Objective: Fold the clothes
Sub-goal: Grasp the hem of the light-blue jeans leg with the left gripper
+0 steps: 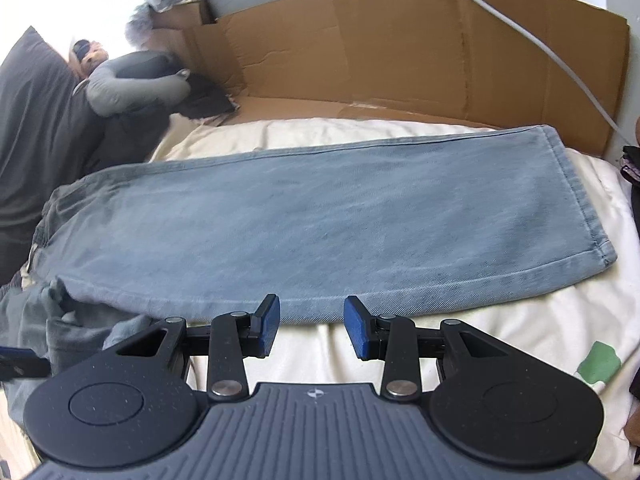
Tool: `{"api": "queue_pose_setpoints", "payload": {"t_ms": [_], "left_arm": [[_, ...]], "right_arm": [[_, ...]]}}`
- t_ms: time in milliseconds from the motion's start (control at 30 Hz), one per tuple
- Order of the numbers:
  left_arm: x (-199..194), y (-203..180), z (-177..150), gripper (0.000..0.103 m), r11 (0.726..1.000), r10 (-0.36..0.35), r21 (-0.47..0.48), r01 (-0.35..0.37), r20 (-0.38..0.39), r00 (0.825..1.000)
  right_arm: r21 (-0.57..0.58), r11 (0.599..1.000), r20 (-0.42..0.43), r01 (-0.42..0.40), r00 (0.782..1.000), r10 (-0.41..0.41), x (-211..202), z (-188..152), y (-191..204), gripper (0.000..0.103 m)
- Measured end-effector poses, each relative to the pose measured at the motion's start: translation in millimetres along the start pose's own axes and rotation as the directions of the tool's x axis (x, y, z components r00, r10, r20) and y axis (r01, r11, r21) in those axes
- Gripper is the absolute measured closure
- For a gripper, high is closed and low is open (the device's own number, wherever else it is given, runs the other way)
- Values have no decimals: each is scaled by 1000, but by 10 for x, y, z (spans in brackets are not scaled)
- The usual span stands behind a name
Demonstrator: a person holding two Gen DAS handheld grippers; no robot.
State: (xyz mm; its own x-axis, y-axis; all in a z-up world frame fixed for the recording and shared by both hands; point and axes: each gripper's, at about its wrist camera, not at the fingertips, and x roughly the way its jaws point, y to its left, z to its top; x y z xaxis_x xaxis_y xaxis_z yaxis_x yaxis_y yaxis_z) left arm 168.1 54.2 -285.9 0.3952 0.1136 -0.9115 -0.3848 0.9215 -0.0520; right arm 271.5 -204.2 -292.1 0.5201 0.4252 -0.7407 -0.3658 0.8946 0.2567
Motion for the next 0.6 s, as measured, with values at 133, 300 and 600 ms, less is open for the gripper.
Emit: {"api": "queue_pose_setpoints", "payload": {"t_ms": [133, 300, 600], "left_arm": [[154, -67, -82, 56, 999, 38, -36, -39, -3, 999], [304, -172, -254, 50, 997, 63, -35, -65, -40, 997], [511, -148, -331, 79, 995, 101, 6, -101, -84, 991]], "right_arm": [[10, 1000, -29, -5, 1000, 5, 11, -94, -12, 61], [9, 1000, -53, -19, 998, 19, 37, -172, 4, 61], [15, 998, -56, -66, 996, 67, 66, -183, 130, 61]]}}
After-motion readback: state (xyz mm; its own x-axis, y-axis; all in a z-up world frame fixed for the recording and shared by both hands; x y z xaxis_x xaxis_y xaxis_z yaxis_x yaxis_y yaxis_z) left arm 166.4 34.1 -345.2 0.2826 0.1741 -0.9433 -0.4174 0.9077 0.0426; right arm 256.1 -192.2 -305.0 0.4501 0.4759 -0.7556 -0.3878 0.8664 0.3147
